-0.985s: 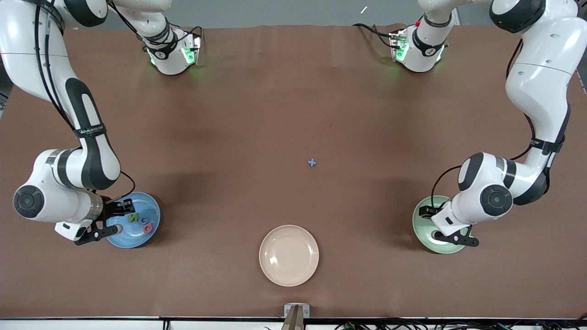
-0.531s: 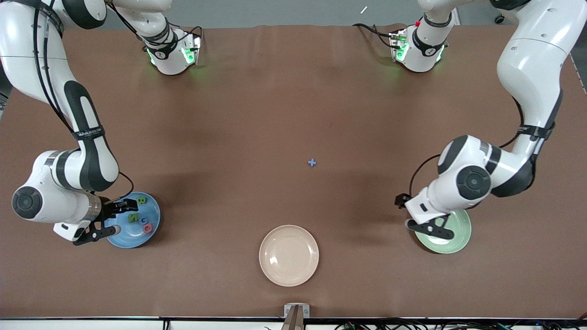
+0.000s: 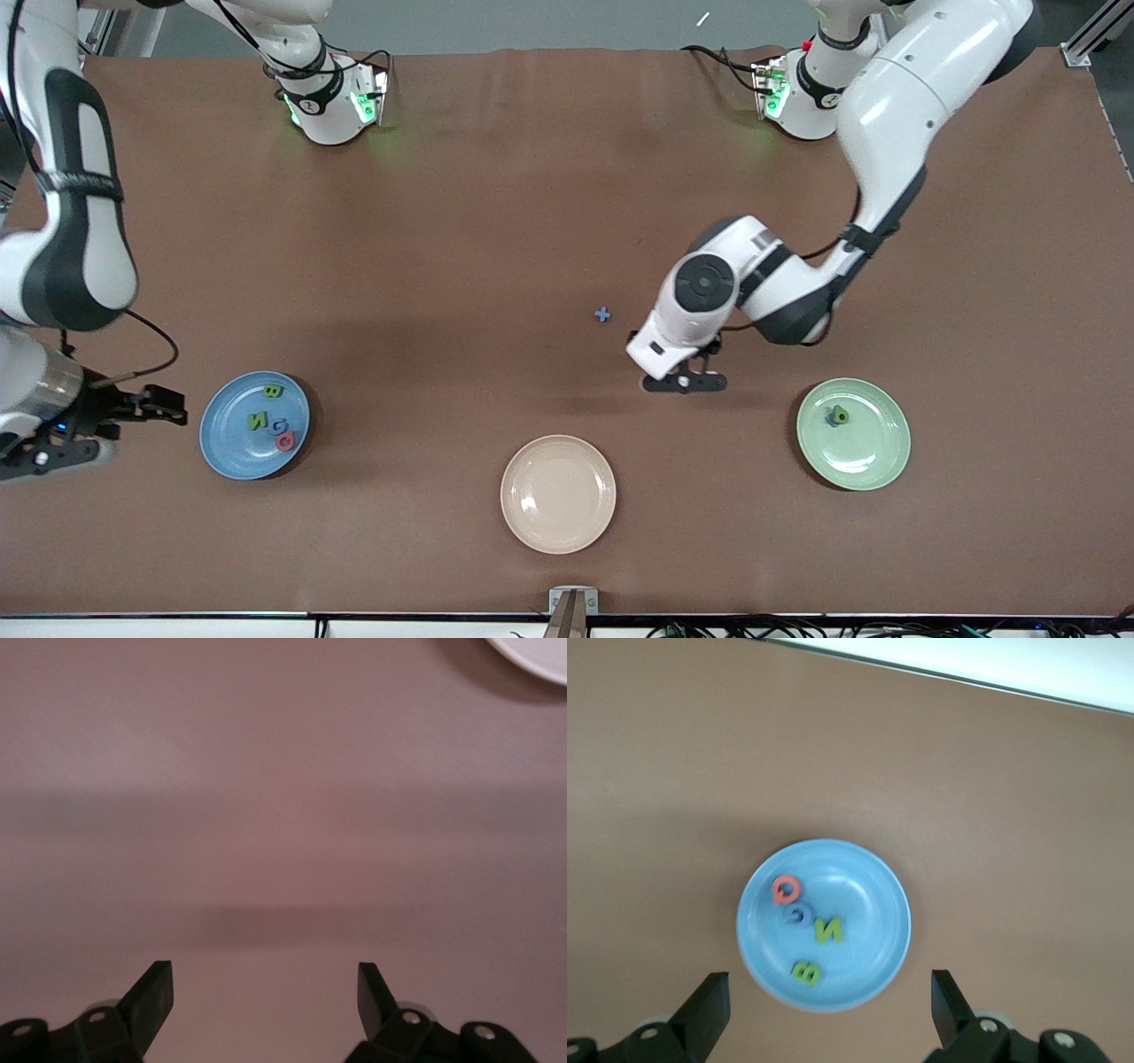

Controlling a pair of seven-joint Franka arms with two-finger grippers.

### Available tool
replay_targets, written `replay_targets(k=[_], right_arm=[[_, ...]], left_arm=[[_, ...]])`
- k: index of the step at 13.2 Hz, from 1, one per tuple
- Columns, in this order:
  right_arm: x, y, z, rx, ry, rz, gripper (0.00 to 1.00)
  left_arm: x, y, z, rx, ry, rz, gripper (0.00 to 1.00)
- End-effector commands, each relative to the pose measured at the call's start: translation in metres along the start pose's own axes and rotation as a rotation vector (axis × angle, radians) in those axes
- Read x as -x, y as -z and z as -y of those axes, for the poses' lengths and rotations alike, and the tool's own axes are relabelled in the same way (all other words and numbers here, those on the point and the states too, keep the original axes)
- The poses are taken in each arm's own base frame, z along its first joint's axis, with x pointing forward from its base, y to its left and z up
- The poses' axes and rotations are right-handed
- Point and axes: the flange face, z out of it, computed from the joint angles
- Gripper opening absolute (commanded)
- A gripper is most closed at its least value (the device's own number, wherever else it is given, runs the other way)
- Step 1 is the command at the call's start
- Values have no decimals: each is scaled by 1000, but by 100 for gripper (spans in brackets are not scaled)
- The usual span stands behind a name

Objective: Sort uppercase to blue plate, lowercase to green plate
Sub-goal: 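Retract the right arm while the left gripper grasps the blue x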

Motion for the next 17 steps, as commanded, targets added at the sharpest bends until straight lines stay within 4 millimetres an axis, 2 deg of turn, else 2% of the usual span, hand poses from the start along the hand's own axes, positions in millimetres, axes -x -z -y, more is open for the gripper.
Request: replay_targets(k=[1,2,4,5,6,7,9,10,11,13,14,17], right_arm=[[24,63,8,-9,-64,-26,100],[32,83,11,-8,-102,-19,100],[54,128,23,-3,-133,0,100],[59,139,26,-3,-133,12,100],[63,150,24,-5,-132,7,100],[67,170,28,-17,-135,-10,100],[84,204,29,-24,-135,0,100],[90,216,33,-22,-124,-3,100],[96,221,35,-21,-122,3,100],[104,214,35,-34,-126,65,100],[110,218,43,-29,-127,88,100],[114,224,51,-20,-129,53,100]], left_arm=[[24,-27,-32,24,92,6,90],[35,-37,-39,32,137,11,90],[53,-57,-37,32,189,4,85],[61,-65,-38,27,229,-11,83],[65,-69,-40,26,291,-35,81],[69,-69,-46,30,339,-55,79],[80,-71,-56,30,408,-53,76],[81,-71,-59,33,433,-52,74],[87,-72,-64,34,434,-51,73],[93,-81,-66,22,450,-37,69],[95,-83,-67,21,465,-34,67],[102,-84,-72,19,492,-32,64]])
